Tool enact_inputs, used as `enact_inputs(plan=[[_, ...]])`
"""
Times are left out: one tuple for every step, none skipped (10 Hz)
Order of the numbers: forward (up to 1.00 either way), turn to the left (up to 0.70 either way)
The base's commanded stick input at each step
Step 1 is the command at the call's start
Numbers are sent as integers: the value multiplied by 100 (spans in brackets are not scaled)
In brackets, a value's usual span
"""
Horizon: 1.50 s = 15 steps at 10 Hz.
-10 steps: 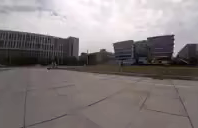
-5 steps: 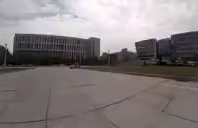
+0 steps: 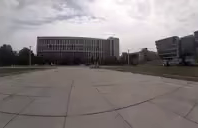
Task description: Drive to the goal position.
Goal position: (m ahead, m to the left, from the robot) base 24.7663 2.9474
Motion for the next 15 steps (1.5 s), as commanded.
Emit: enact_inputs(plan=[[70,0],[70,0],[70,0],[70,7],[70,23],[70,35],[70,35],[70,35],[70,19],[70,3],[70,0],[70,0],[70,0],[70,0],[70,0]])
